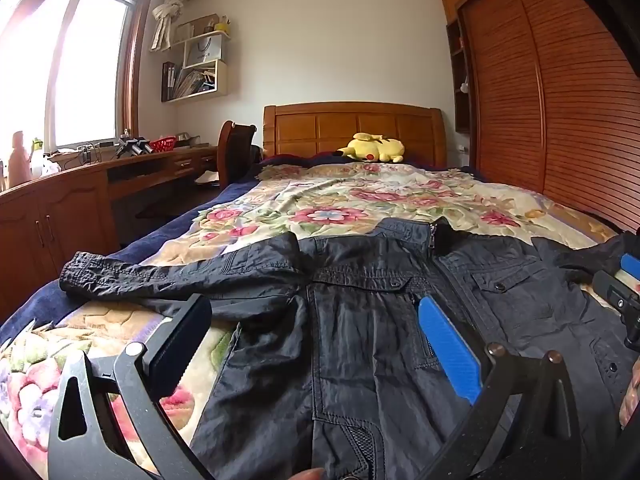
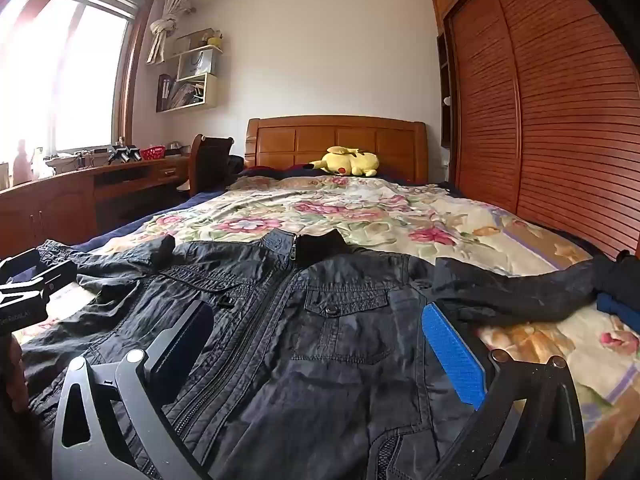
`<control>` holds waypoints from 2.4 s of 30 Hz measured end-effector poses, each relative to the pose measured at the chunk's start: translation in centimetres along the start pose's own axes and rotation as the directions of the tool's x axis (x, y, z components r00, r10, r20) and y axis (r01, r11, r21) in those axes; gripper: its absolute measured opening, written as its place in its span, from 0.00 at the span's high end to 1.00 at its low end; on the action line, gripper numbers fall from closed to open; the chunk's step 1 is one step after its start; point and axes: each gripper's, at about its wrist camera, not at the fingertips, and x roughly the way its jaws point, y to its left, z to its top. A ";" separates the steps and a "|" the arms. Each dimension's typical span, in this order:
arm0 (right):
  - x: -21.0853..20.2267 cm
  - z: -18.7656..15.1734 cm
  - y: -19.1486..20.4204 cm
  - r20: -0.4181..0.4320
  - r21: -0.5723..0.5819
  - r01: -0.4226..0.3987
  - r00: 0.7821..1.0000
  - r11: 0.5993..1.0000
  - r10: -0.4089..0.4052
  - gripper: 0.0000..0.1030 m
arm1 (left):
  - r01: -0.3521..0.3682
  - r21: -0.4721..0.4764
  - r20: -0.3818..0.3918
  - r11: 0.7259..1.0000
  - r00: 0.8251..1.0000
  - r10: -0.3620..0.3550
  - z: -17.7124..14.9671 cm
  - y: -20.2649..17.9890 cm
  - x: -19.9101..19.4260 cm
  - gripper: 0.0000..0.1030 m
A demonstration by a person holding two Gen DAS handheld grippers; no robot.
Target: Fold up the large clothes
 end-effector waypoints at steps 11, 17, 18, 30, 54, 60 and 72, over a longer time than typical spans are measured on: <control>0.1 -0.1 0.0 0.006 0.008 0.009 1.000 1.000 -0.009 0.00 | -0.001 0.011 -0.010 1.000 1.000 0.001 0.6 0.3 -0.5 0.00; -0.1 0.0 0.2 0.013 -0.001 0.010 1.000 1.000 -0.010 0.00 | -0.004 0.026 -0.002 1.000 1.000 0.004 0.4 -0.5 -0.6 0.00; -0.1 0.0 0.2 0.013 -0.001 0.010 1.000 1.000 -0.010 0.00 | -0.004 0.028 -0.001 1.000 1.000 0.004 0.4 -0.6 -0.7 0.00; 0.0 -0.1 0.1 0.013 0.002 0.010 1.000 1.000 -0.010 0.00 | -0.002 0.038 0.004 0.999 1.000 0.002 0.3 -0.9 -0.8 0.00; -0.1 -0.1 0.1 0.015 0.002 0.011 1.000 1.000 -0.011 0.00 | 0.002 0.048 0.008 0.999 1.000 -0.003 0.3 -1.3 -0.9 0.00; -0.1 -0.1 0.1 0.015 0.003 0.011 1.000 1.000 -0.011 0.00 | 0.002 0.048 0.009 0.999 1.000 -0.003 0.3 -1.3 -0.9 0.00; -0.1 -0.1 0.1 0.017 0.003 0.012 1.000 1.000 -0.012 0.00 | 0.002 0.048 0.010 0.999 1.000 -0.002 0.3 -1.3 -0.9 0.00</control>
